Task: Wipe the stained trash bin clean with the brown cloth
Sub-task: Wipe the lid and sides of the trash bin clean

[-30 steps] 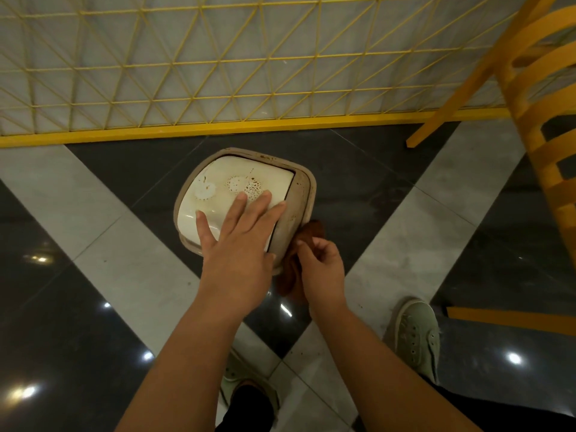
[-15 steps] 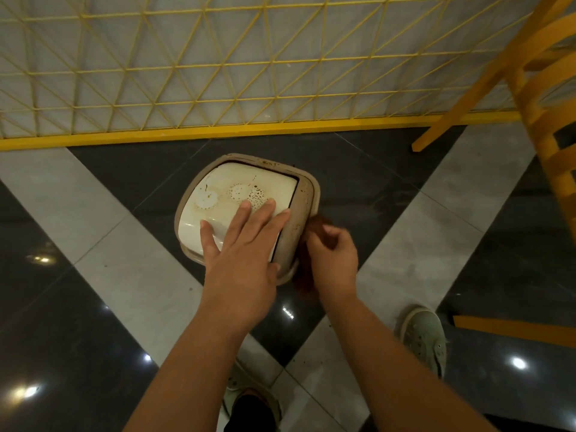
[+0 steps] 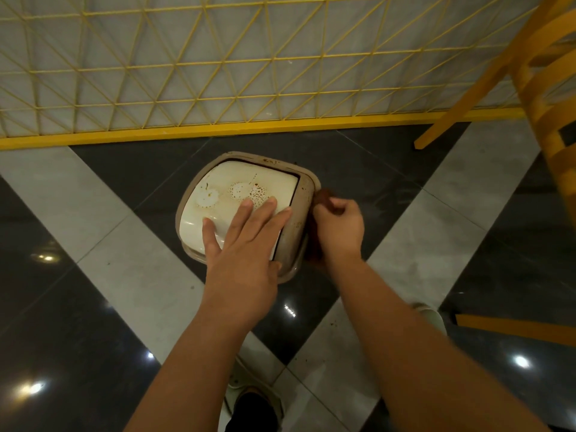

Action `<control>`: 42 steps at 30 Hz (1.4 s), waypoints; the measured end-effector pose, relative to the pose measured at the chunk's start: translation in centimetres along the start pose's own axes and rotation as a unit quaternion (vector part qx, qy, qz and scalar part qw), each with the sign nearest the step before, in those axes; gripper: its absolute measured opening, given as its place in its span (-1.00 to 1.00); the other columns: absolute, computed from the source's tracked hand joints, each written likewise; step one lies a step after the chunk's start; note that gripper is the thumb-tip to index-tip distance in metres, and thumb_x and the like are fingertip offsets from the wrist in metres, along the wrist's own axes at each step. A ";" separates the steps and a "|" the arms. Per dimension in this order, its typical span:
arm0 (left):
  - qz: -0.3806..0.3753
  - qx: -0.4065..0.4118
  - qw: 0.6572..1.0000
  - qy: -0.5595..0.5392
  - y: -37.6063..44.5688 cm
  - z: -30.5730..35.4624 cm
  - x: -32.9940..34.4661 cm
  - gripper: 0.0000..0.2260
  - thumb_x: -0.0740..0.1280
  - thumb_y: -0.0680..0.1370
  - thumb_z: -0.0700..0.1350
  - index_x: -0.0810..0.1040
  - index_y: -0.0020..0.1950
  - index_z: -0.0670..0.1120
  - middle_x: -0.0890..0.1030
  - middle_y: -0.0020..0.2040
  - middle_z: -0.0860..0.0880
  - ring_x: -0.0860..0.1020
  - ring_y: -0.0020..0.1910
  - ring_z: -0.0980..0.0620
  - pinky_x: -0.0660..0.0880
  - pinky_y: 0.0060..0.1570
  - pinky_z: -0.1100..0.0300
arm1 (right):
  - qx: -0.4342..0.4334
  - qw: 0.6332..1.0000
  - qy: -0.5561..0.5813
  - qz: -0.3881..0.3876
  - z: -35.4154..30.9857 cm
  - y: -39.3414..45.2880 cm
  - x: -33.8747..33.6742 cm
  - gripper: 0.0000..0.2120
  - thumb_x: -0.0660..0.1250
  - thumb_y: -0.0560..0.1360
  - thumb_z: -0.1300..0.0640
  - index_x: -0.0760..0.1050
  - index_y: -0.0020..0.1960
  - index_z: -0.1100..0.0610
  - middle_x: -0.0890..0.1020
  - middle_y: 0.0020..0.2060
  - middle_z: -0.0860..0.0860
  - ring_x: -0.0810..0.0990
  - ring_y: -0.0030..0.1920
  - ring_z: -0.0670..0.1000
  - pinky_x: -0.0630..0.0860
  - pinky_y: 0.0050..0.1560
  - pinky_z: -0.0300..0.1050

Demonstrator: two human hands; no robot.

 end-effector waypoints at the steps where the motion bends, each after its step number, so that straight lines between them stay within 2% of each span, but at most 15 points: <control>1: 0.001 0.001 1.000 -0.002 0.0 0.0 -0.1 -0.30 0.33 0.52 -0.10 0.01 0.51 0.25 0.00 0.54 0.20 -0.19 0.52 0.14 -0.26 0.42 -0.25 | 0.007 1.000 0.019 -0.001 1.4 -1.4 -0.1 -0.83 0.39 0.40 0.14 0.45 -0.09 -0.07 0.60 -0.12 -0.04 0.59 -0.10 -0.04 0.52 -0.15 -0.15; 8: 0.001 -0.011 1.000 0.009 0.0 0.1 -0.1 -0.30 0.33 0.53 -0.11 -0.01 0.51 0.24 -0.01 0.55 0.19 -0.20 0.52 0.12 -0.27 0.43 -0.23 | 0.056 0.997 0.007 -0.053 9.3 -8.8 0.5 -0.80 0.41 0.40 0.22 0.45 -0.10 -0.02 0.61 -0.23 -0.09 0.61 -0.23 -0.09 0.43 -0.43 -0.40; 10: -0.003 -0.014 1.000 0.006 0.0 0.0 -0.1 -0.31 0.33 0.54 -0.09 0.00 0.51 0.25 -0.02 0.55 0.19 -0.20 0.52 0.12 -0.25 0.43 -0.25 | 0.081 0.995 -0.015 -0.053 10.6 -8.9 -0.4 -0.80 0.41 0.42 0.22 0.48 -0.05 -0.02 0.61 -0.18 -0.08 0.60 -0.20 -0.09 0.44 -0.38 -0.39; 13: -0.006 -0.011 1.000 0.007 0.0 -0.1 0.0 -0.31 0.32 0.55 -0.07 -0.03 0.51 0.25 -0.04 0.55 0.20 -0.22 0.52 0.13 -0.26 0.43 -0.24 | 0.093 0.995 0.031 -0.007 10.2 -7.8 -3.1 -0.74 0.40 0.47 0.14 0.50 0.13 -0.05 0.60 -0.08 -0.10 0.59 -0.10 -0.11 0.53 -0.18 -0.27; 15: -0.006 -0.009 1.000 0.012 0.1 -0.2 0.1 -0.31 0.31 0.55 -0.06 -0.05 0.52 0.25 -0.05 0.55 0.20 -0.23 0.52 0.14 -0.27 0.42 -0.23 | 0.037 0.996 0.075 -0.036 7.5 -7.4 -3.1 -0.81 0.38 0.49 0.11 0.58 0.09 -0.07 0.65 -0.08 -0.10 0.63 -0.06 -0.07 0.60 -0.08 -0.16; 18: -0.001 -0.014 1.000 0.004 0.1 -0.3 0.1 -0.31 0.27 0.56 -0.08 -0.08 0.53 0.22 -0.06 0.55 0.20 -0.22 0.52 0.15 -0.28 0.42 -0.23 | -0.087 0.984 0.084 -0.130 2.7 -9.0 -0.7 -0.81 0.36 0.49 0.12 0.62 0.08 -0.07 0.67 -0.03 -0.11 0.63 0.02 -0.11 0.58 0.00 -0.20; 19: 0.000 -0.016 1.000 0.000 0.1 -0.4 0.0 -0.32 0.26 0.57 -0.09 -0.08 0.53 0.21 -0.06 0.55 0.20 -0.23 0.51 0.16 -0.28 0.42 -0.23 | -0.118 0.981 0.070 -0.135 1.8 -9.7 -0.3 -0.79 0.36 0.48 0.12 0.61 0.11 -0.03 0.65 0.02 -0.09 0.61 0.07 -0.10 0.56 0.06 -0.16; 21: 0.002 -0.014 1.000 -0.001 0.0 -0.4 0.1 -0.33 0.24 0.57 -0.10 -0.09 0.53 0.21 -0.07 0.55 0.21 -0.24 0.51 0.17 -0.29 0.42 -0.22 | -0.176 0.978 0.047 -0.105 0.3 -10.0 -0.5 -0.77 0.37 0.48 0.15 0.61 0.12 0.01 0.62 0.06 -0.09 0.57 0.11 -0.12 0.52 0.14 -0.11; 24: 0.003 -0.006 1.000 -0.007 0.0 -0.4 0.1 -0.31 0.27 0.55 -0.09 -0.08 0.53 0.20 -0.06 0.55 0.22 -0.23 0.51 0.17 -0.30 0.42 -0.21 | -0.256 0.965 -0.015 -0.055 -3.2 -8.2 -0.4 -0.78 0.38 0.48 0.14 0.59 0.11 -0.03 0.57 0.04 -0.14 0.53 0.08 -0.22 0.45 0.17 -0.26; 26: -0.001 -0.006 1.000 -0.004 0.0 -0.5 0.2 -0.29 0.29 0.54 -0.08 -0.08 0.53 0.20 -0.05 0.55 0.22 -0.22 0.51 0.17 -0.30 0.42 -0.21 | -0.240 0.970 -0.017 -0.039 -4.7 -5.6 0.2 -0.79 0.37 0.49 0.12 0.61 0.12 0.02 0.55 0.03 -0.13 0.51 0.05 -0.27 0.42 0.16 -0.33; 28: -0.004 -0.009 1.000 -0.001 0.0 -0.5 0.3 -0.28 0.29 0.54 -0.06 -0.09 0.53 0.21 -0.06 0.55 0.21 -0.22 0.51 0.17 -0.29 0.42 -0.22 | -0.174 0.984 0.005 -0.031 -4.1 -3.3 0.4 -0.78 0.35 0.51 0.12 0.60 0.15 0.07 0.57 0.05 -0.09 0.53 0.05 -0.22 0.46 0.21 -0.19; 30: -0.007 -0.013 1.000 -0.003 0.1 -0.5 0.2 -0.28 0.29 0.55 -0.05 -0.11 0.52 0.22 -0.07 0.55 0.22 -0.23 0.51 0.17 -0.28 0.42 -0.23 | -0.103 0.993 0.027 -0.043 -2.1 -2.5 0.4 -0.80 0.32 0.53 0.14 0.60 0.14 0.05 0.64 0.02 -0.05 0.59 0.04 -0.11 0.52 0.18 -0.03; 33: -0.005 -0.014 1.000 -0.006 0.2 -0.5 0.2 -0.28 0.28 0.55 -0.05 -0.12 0.52 0.23 -0.08 0.54 0.23 -0.24 0.50 0.18 -0.29 0.42 -0.22 | -0.069 0.995 0.029 -0.064 0.7 -4.4 -0.2 -0.82 0.28 0.54 0.21 0.60 0.01 -0.01 0.66 -0.10 -0.10 0.64 -0.06 -0.13 0.60 0.06 -0.03; 37: 0.002 -0.013 1.000 0.009 0.0 -0.2 0.1 -0.29 0.27 0.56 -0.08 -0.13 0.53 0.21 -0.08 0.55 0.21 -0.25 0.51 0.15 -0.31 0.41 -0.20 | -0.121 0.990 0.002 -0.074 2.5 -8.6 -0.4 -0.81 0.31 0.53 0.20 0.57 0.01 -0.07 0.65 -0.11 -0.17 0.62 -0.06 -0.20 0.59 0.01 -0.16; 42: 0.006 -0.008 1.000 0.002 0.0 -0.1 0.1 -0.30 0.27 0.55 -0.09 -0.09 0.54 0.19 -0.06 0.55 0.20 -0.23 0.51 0.16 -0.32 0.41 -0.18 | -0.291 0.955 -0.050 -0.033 -4.1 -7.4 -0.1 -0.77 0.29 0.52 0.12 0.58 0.16 0.01 0.59 0.06 -0.09 0.52 0.06 -0.24 0.43 0.13 -0.39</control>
Point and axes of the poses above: each hand's wrist, its own y-axis towards the middle knuckle, its own x-axis out of the palm, z = x × y, the point moved 10 cm from there along y, towards the middle knuckle
